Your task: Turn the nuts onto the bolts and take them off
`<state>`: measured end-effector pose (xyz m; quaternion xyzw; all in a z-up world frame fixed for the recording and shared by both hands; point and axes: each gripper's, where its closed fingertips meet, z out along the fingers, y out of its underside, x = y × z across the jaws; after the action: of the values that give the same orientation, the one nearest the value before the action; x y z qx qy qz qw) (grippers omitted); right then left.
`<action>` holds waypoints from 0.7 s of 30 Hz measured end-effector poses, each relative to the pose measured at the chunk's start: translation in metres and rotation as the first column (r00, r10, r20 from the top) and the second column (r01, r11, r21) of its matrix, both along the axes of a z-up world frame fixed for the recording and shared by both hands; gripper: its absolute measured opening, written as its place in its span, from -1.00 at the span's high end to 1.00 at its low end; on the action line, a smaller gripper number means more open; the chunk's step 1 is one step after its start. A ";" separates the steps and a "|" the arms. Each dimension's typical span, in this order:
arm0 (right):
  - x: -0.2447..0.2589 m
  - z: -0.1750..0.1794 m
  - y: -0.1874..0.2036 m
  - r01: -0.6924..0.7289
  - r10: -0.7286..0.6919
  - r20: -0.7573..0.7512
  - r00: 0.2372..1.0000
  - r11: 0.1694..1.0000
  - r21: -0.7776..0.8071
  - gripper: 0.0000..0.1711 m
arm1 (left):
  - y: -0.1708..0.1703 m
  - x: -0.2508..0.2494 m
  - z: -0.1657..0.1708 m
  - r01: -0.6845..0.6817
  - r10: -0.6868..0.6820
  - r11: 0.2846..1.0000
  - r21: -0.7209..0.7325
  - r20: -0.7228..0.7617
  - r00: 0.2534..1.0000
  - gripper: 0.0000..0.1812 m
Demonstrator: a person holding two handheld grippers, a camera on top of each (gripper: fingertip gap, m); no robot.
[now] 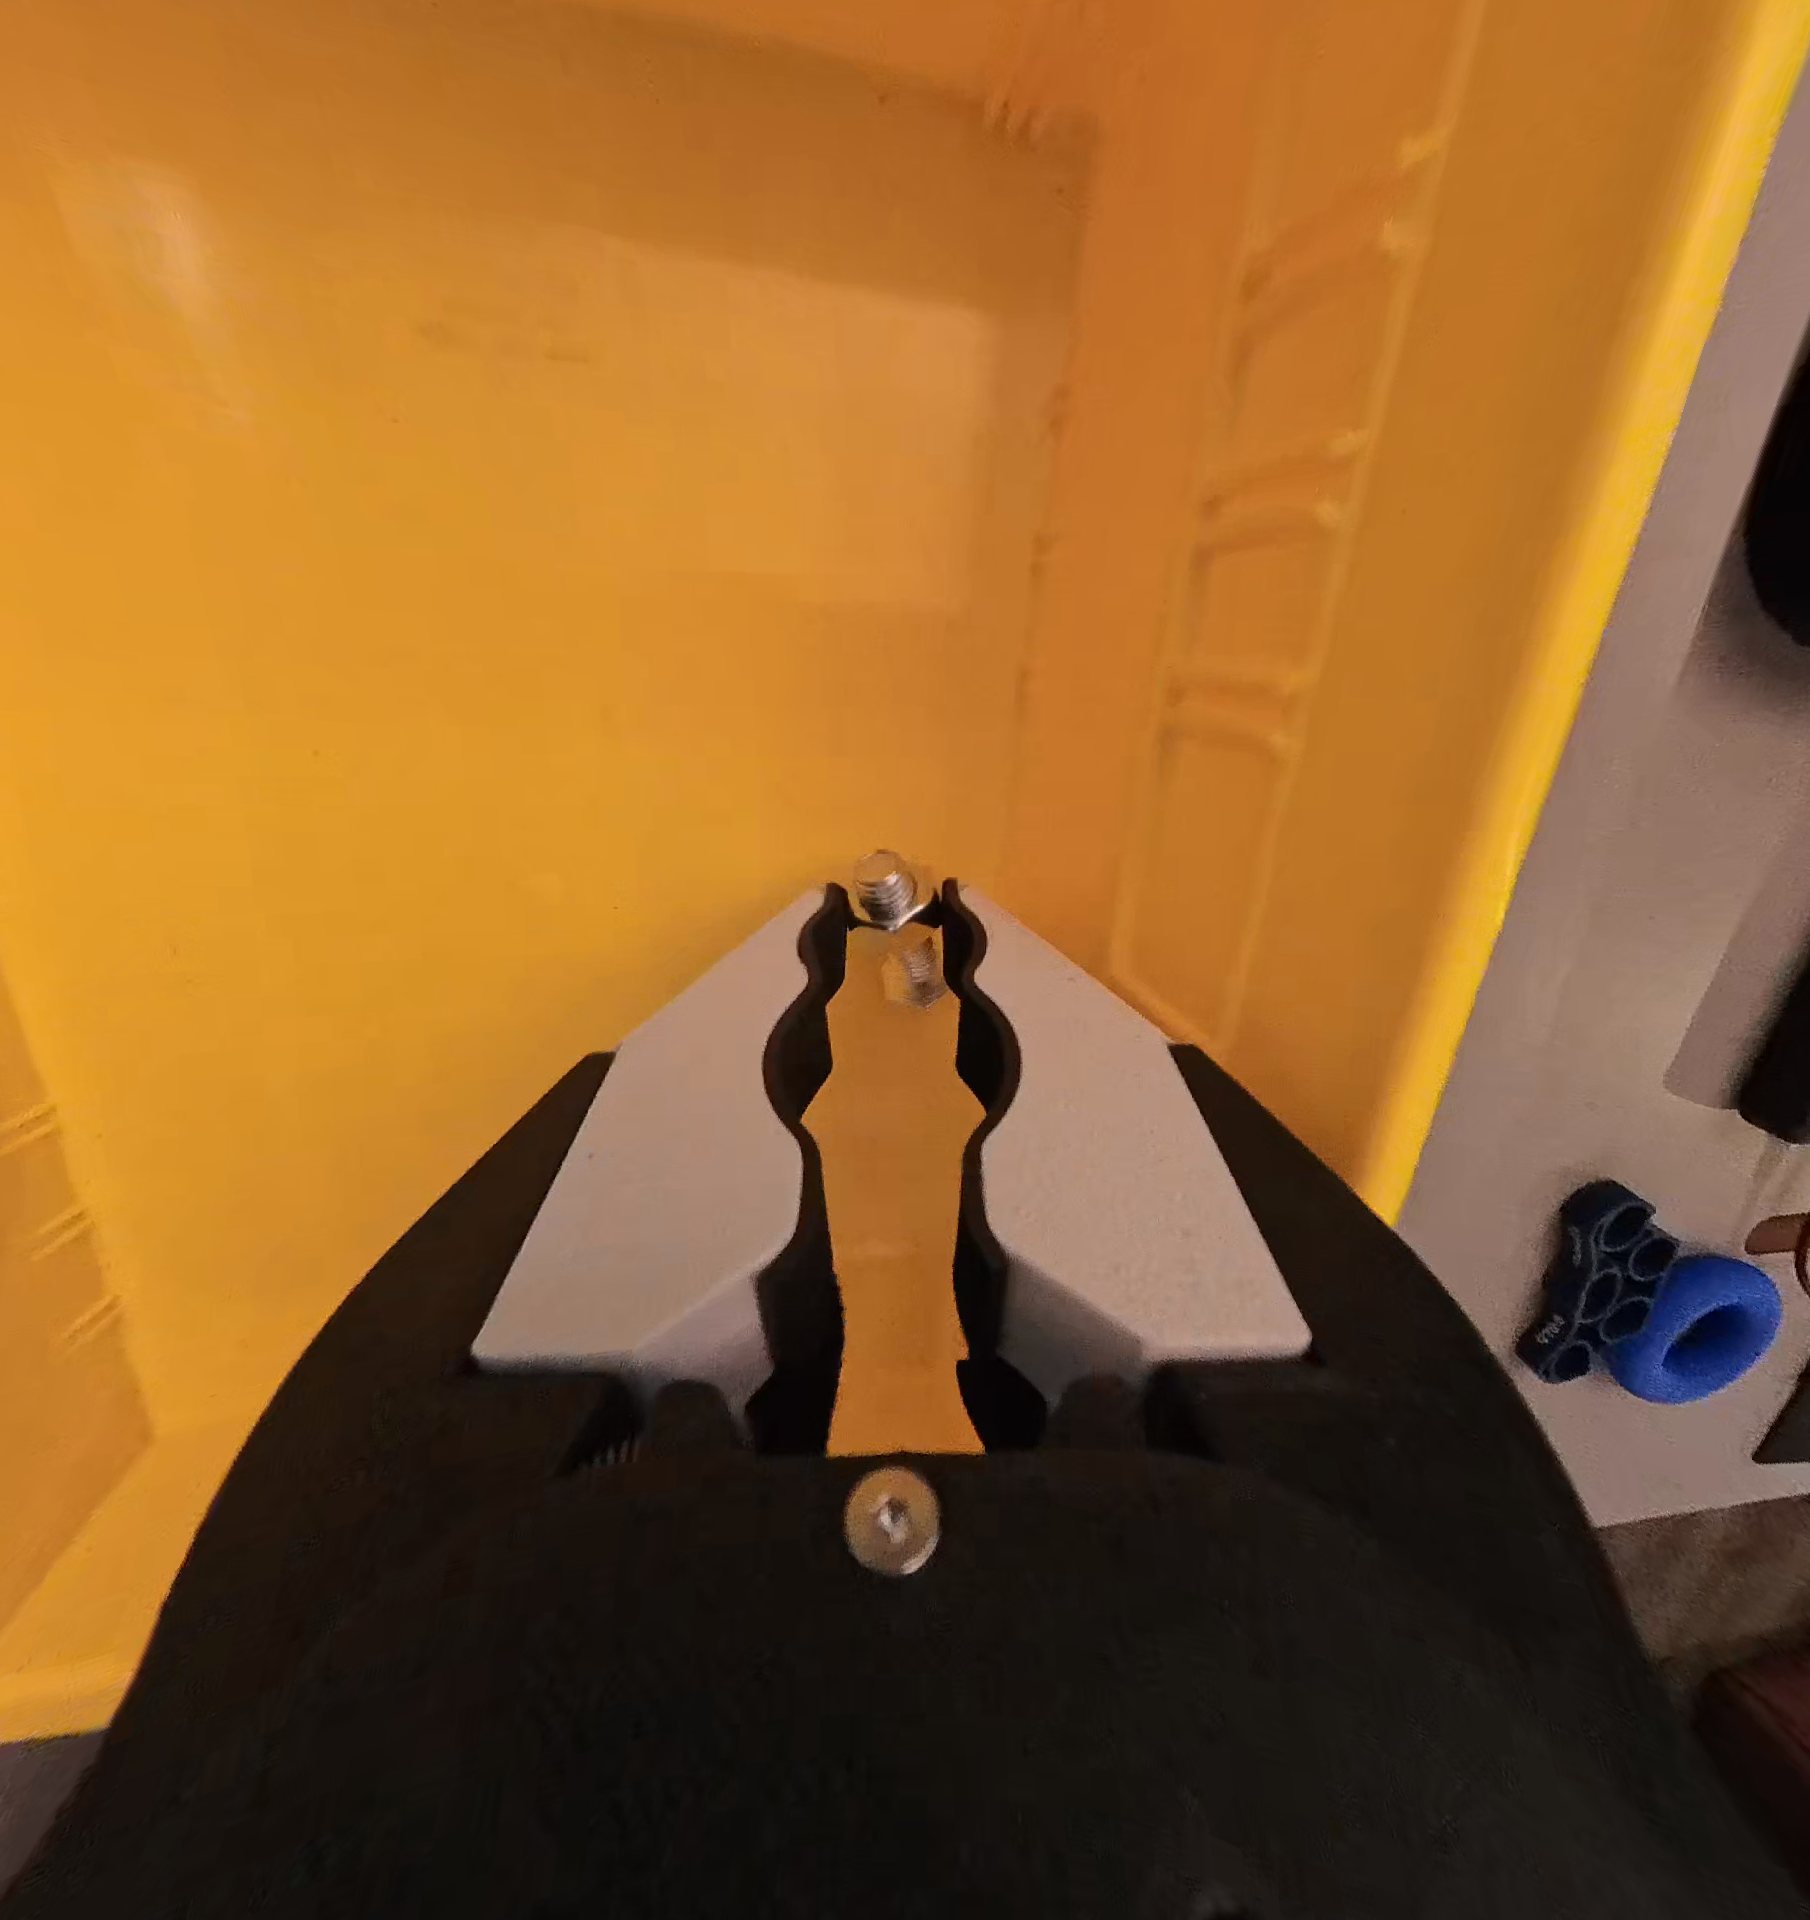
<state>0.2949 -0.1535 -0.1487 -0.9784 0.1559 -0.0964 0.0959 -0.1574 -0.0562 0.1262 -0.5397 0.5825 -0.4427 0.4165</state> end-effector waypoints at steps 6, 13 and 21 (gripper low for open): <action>0.003 0.008 0.002 0.011 -0.012 0.040 0.999 1.000 0.012 0.70 | -0.001 -0.002 0.006 -0.005 0.005 1.000 -0.018 0.030 1.000 0.51; -0.027 0.145 0.050 -0.235 0.114 0.269 0.956 0.849 0.474 0.59 | 0.043 -0.052 -0.017 -0.242 0.253 0.967 0.082 -0.174 0.952 0.47; -0.163 0.258 0.072 -0.635 0.282 0.580 0.764 0.484 0.602 0.47 | 0.103 -0.173 -0.125 -0.570 0.512 0.802 0.178 -0.697 0.502 0.54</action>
<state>0.1322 -0.0817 0.1091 -0.8000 -0.1166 -0.1895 0.5572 -0.3300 0.0471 0.0010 -0.8370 0.4811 -0.0651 0.2523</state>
